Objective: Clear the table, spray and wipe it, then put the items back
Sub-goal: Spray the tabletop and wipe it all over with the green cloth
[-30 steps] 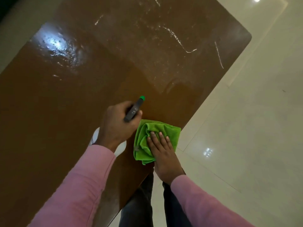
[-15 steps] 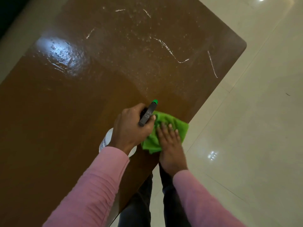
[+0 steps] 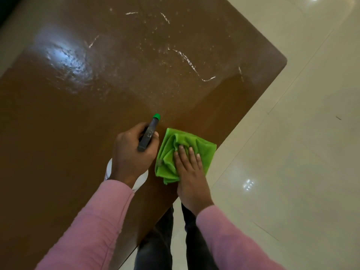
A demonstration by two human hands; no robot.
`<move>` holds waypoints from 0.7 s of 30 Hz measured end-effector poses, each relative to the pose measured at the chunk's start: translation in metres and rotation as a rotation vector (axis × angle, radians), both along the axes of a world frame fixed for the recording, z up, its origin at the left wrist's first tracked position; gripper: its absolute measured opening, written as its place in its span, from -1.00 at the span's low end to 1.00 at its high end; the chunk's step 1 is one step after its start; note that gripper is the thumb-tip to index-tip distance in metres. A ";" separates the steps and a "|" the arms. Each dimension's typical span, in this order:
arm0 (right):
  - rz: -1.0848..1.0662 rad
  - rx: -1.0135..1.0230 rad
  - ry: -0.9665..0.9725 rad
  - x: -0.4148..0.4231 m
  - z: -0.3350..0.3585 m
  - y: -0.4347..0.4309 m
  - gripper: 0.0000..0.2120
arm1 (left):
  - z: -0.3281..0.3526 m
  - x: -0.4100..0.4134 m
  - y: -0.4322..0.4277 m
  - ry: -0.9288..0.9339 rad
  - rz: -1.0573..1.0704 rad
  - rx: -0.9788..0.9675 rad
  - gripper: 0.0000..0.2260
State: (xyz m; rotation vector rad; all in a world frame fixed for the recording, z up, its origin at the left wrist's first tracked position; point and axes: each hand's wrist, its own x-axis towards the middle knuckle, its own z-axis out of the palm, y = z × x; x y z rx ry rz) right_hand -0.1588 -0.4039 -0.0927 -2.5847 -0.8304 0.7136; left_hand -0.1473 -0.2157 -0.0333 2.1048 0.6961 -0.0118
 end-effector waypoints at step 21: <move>0.194 0.060 0.063 0.051 -0.003 0.020 -0.26 | -0.006 0.014 0.017 0.048 0.184 0.025 -0.82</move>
